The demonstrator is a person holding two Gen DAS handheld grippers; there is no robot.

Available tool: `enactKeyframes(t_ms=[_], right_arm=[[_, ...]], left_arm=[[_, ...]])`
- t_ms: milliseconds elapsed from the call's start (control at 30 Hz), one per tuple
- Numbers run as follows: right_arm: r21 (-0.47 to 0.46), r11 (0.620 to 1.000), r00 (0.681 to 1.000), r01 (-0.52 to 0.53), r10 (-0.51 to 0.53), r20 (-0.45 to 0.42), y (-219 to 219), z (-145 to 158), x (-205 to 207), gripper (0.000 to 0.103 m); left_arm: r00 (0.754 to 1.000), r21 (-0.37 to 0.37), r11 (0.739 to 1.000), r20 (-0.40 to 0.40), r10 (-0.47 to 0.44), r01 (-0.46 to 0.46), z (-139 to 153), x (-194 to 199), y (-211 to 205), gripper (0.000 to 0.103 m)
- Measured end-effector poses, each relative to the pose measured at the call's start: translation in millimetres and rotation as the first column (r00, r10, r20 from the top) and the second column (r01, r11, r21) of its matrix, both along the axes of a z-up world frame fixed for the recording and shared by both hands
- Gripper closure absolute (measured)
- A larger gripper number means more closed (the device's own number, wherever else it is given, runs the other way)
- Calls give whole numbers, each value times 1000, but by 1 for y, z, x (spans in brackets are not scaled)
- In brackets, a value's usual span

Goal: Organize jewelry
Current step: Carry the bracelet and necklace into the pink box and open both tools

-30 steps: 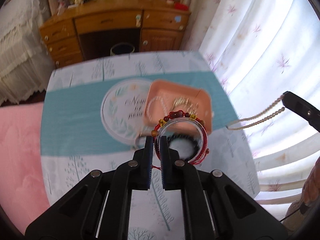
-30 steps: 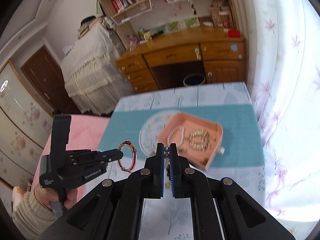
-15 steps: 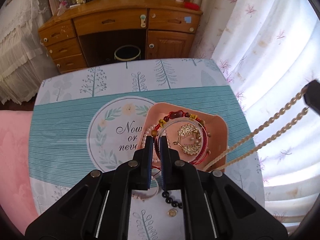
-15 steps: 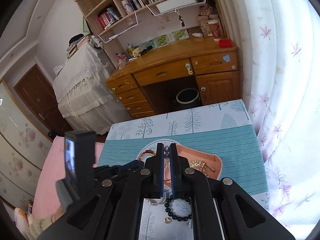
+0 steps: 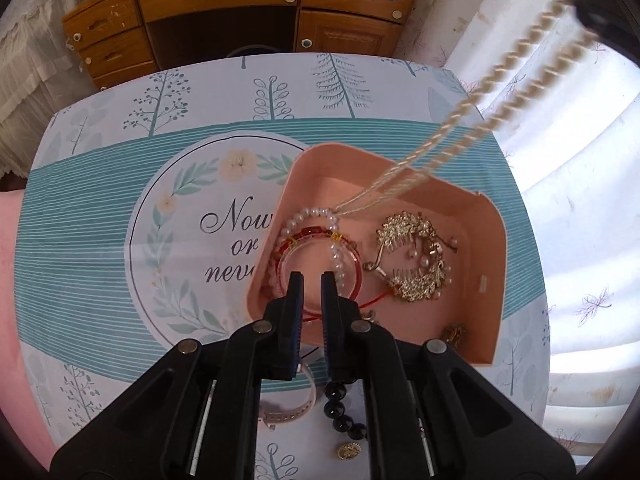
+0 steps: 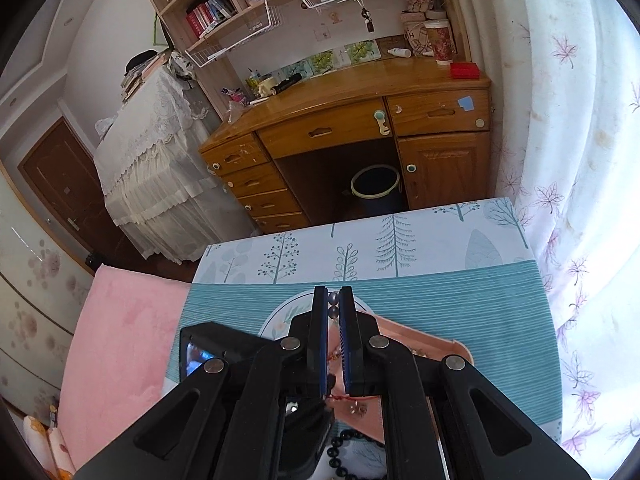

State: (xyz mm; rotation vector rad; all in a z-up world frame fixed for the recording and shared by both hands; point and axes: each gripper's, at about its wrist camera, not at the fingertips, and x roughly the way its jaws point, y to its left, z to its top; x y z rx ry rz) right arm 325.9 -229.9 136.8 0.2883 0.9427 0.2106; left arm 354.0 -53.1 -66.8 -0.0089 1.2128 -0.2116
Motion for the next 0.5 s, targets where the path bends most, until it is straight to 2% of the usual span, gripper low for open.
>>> enactKeyframes(t_ms=[133, 167, 233, 300, 400, 500], right_arm=[[-5, 1000, 999, -3, 2, -35, 11, -29, 22, 98], [-4, 1000, 999, -4, 4, -42, 13, -35, 25, 98], [-2, 1000, 998, -6, 6, -65, 17, -50, 31, 98], [1, 1000, 995, -16, 16, -94, 22, -67, 34, 98], [4, 999, 988, -40, 40, -149, 30, -92, 36, 95], [-12, 999, 981, -52, 49, -190, 35, -113, 32, 83]], left_arm=[[1000, -10, 1000, 17, 3, -3, 10, -11, 9, 93], [1000, -9, 1000, 25, 6, -6, 13, -15, 12, 88], [999, -6, 1000, 49, 18, -18, 21, -22, 18, 74], [995, -12, 999, 93, 39, -38, 31, -32, 25, 53], [986, -34, 996, 140, 85, -81, 44, -46, 38, 50], [978, -17, 994, 178, 112, -111, 53, -58, 47, 50]])
